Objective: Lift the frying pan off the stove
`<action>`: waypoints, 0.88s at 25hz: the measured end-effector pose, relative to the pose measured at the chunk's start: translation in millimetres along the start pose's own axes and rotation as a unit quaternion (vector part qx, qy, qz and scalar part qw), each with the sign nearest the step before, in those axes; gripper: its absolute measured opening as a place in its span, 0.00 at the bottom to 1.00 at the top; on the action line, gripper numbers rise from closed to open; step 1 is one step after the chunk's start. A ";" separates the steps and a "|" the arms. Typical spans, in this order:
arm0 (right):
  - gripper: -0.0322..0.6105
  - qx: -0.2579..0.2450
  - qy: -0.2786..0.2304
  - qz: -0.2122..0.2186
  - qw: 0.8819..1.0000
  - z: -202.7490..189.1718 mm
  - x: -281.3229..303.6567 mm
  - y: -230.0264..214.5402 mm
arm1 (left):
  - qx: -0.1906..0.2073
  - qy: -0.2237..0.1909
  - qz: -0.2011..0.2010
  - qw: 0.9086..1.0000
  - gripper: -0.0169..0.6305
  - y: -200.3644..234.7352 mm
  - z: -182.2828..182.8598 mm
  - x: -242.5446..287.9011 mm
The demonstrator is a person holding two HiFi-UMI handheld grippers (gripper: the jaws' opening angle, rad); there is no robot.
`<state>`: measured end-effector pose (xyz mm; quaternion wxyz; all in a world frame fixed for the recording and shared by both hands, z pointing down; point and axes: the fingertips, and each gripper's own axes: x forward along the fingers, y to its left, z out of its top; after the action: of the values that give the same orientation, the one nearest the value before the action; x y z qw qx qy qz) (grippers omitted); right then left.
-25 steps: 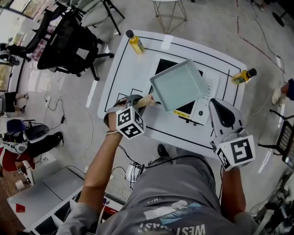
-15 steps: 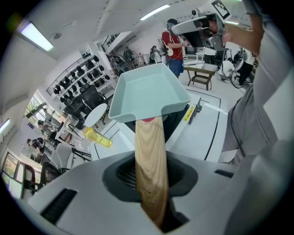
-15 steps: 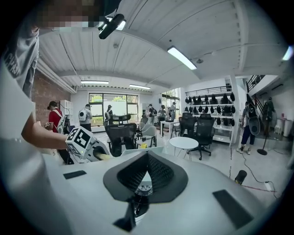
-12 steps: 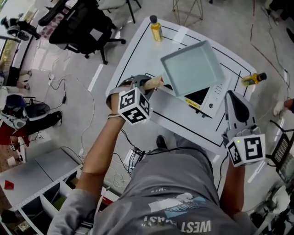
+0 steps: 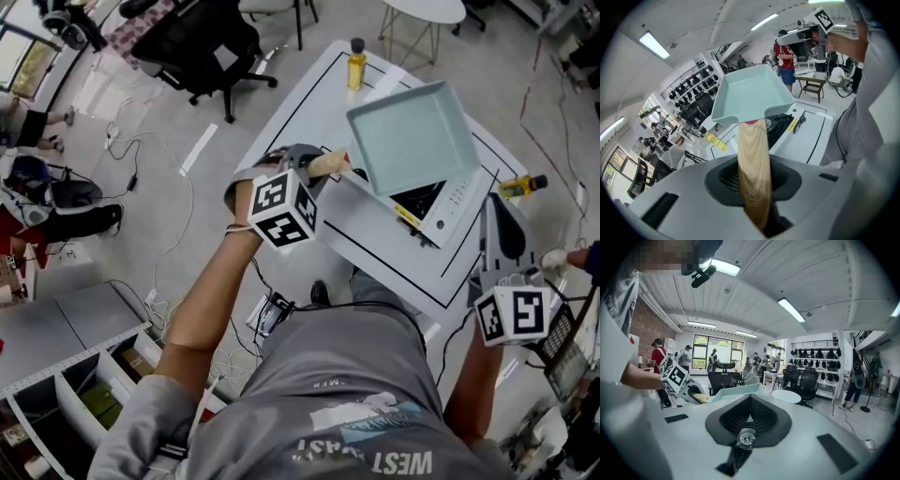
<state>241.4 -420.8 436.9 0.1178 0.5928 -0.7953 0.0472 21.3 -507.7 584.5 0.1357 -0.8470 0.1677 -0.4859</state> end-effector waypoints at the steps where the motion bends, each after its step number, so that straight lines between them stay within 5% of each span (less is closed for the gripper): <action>1: 0.07 -0.004 -0.004 0.000 1.000 4.3 -0.9 1.4 | -0.002 -0.002 0.005 1.000 0.15 1.1 0.5 -4.3; 22: 0.06 -0.084 -0.041 -0.019 0.995 59.0 -37.9 37.7 | -0.008 -0.022 0.045 0.999 0.15 -3.3 -9.2 -75.5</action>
<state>207.9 -387.1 373.0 0.1354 0.5976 -0.7889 -0.0461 -21.8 -473.9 531.6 0.1538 -0.8503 0.2064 -0.4591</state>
